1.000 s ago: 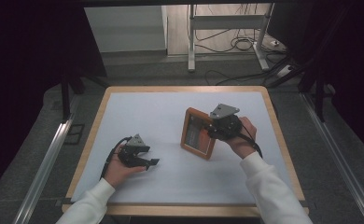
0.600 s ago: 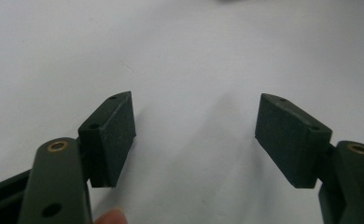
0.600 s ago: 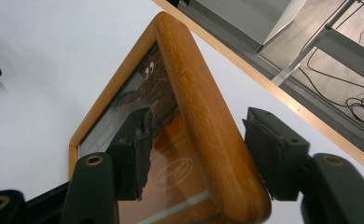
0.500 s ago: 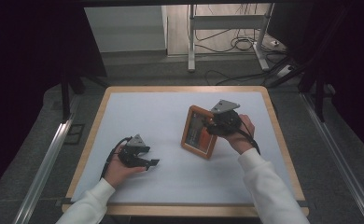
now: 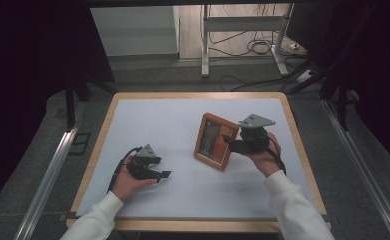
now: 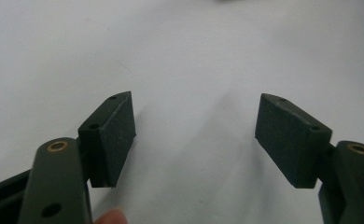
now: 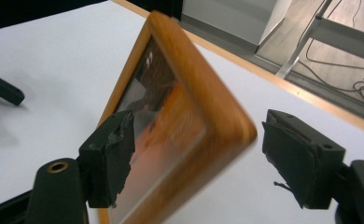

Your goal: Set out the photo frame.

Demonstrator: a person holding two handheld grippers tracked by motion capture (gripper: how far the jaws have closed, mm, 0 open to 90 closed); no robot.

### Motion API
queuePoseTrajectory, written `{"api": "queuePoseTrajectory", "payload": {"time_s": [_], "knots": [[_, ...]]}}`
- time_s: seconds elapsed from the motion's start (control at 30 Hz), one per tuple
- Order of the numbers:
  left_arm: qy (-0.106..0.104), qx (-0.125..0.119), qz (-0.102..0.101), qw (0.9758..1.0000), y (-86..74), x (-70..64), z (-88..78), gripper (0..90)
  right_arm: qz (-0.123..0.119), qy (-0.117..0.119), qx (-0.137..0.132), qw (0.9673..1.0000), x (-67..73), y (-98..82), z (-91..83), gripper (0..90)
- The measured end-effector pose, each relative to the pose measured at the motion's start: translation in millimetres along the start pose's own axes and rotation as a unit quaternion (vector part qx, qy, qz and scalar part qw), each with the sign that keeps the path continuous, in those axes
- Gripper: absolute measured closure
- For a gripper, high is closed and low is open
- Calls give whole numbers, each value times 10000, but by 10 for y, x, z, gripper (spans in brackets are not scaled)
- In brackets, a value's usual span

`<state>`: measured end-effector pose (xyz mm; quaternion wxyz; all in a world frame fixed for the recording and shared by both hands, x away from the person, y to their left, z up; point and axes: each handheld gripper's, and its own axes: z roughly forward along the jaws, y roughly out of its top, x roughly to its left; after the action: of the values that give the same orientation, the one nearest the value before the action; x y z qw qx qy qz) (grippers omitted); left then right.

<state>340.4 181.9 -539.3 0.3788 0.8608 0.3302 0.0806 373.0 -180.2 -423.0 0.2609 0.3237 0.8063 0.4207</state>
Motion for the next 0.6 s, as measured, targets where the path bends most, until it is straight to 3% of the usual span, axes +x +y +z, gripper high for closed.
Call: {"api": "queuePoseTrajectory", "payload": {"time_s": [0.1,0.33,0.43,0.6], "knots": [[-5,27,-14,10000,0,0,3,285,297,64,-16,9995,6,-168,-99,253],[1,1,-22,10000,1,-6,3,285,447,120,-36,9989,98,-359,-204,285],[-2,17,-7,10000,2,-6,1,285,400,243,-90,9989,156,-432,-233,372],[-8,42,13,10000,1,-7,5,284,210,417,40,9989,247,-512,-198,515]]}}
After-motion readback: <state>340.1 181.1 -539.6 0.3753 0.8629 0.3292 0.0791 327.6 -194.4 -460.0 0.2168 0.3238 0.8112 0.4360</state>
